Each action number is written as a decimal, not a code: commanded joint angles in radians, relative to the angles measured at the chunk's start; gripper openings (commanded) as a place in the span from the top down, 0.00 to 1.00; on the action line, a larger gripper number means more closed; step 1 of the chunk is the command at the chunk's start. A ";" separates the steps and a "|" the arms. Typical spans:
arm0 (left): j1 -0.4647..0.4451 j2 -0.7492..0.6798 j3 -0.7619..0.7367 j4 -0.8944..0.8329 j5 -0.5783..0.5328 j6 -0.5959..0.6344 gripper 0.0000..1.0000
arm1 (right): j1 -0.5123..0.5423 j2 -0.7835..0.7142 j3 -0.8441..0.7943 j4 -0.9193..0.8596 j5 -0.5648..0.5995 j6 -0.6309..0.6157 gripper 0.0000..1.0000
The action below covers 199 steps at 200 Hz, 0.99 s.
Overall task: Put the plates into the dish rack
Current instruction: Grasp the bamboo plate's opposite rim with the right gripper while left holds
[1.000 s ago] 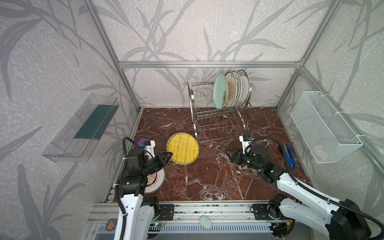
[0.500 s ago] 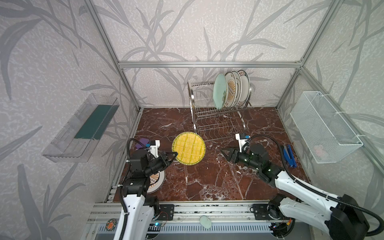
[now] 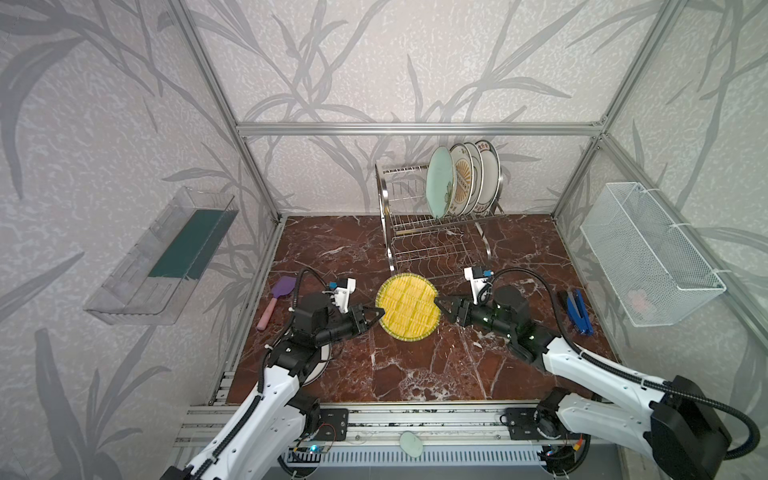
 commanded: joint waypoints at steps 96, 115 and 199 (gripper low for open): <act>-0.059 0.085 -0.008 0.254 -0.027 -0.022 1.00 | 0.007 0.045 0.018 0.121 -0.071 0.052 0.40; -0.062 0.098 -0.014 0.279 -0.021 -0.028 1.00 | 0.007 0.047 0.019 0.125 -0.076 0.055 0.45; -0.069 0.136 -0.010 0.309 -0.019 -0.034 1.00 | 0.006 0.070 0.026 0.157 -0.118 0.058 0.68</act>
